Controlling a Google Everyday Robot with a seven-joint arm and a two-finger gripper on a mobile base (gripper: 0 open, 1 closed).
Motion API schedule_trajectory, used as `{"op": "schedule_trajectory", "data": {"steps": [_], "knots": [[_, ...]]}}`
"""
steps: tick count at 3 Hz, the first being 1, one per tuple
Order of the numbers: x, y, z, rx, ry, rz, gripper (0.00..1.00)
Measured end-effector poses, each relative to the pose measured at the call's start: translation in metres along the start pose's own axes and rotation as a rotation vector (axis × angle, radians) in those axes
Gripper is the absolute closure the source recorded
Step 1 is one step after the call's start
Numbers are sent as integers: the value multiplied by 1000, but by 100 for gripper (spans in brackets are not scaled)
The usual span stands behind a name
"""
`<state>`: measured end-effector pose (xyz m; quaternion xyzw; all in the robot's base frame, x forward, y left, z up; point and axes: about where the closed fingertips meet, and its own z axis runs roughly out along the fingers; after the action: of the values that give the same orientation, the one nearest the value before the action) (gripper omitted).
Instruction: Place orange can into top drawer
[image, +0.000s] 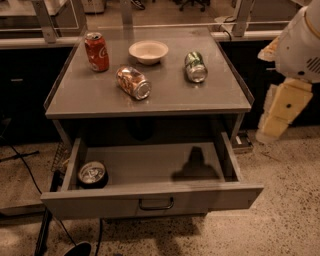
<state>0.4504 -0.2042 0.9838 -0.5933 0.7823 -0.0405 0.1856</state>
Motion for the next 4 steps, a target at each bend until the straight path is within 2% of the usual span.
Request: {"op": "schedule_trajectory", "data": {"steps": [1, 3, 4], "knots": [[-25, -14, 5, 27, -57, 34, 0], [-90, -43, 34, 42, -196, 151, 0], [-125, -55, 58, 102, -265, 191, 0]]}}
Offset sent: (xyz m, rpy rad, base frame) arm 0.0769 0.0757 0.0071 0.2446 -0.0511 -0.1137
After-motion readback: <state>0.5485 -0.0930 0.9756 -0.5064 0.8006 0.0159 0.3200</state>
